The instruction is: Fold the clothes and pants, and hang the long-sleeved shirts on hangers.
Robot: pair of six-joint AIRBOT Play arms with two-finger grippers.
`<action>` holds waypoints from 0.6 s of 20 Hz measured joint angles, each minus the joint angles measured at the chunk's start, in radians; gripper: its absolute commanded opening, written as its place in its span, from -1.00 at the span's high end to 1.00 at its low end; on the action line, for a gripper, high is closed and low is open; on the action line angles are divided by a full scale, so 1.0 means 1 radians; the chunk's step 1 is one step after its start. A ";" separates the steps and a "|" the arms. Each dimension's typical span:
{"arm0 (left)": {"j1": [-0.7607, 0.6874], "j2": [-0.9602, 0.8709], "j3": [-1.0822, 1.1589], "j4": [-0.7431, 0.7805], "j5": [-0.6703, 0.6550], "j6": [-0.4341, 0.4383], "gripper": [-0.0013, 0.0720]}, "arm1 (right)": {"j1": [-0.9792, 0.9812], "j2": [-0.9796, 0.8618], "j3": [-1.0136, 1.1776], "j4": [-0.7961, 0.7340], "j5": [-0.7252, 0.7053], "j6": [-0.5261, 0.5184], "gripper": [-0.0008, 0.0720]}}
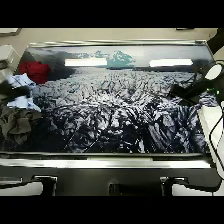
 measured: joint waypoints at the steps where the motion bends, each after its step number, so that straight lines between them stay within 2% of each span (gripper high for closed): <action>1: 0.077 -0.008 -0.007 -0.044 -0.037 0.003 -0.98 | 0.000 0.000 0.000 0.002 0.008 0.000 -0.86; 5: 0.272 -0.027 -0.113 -0.156 -0.059 0.033 -0.99 | 0.000 0.000 0.000 0.002 0.042 -0.001 -0.86; 12: 0.342 -0.053 -0.230 -0.164 0.093 0.079 -0.98 | 0.000 0.000 0.000 0.001 0.125 -0.004 -0.86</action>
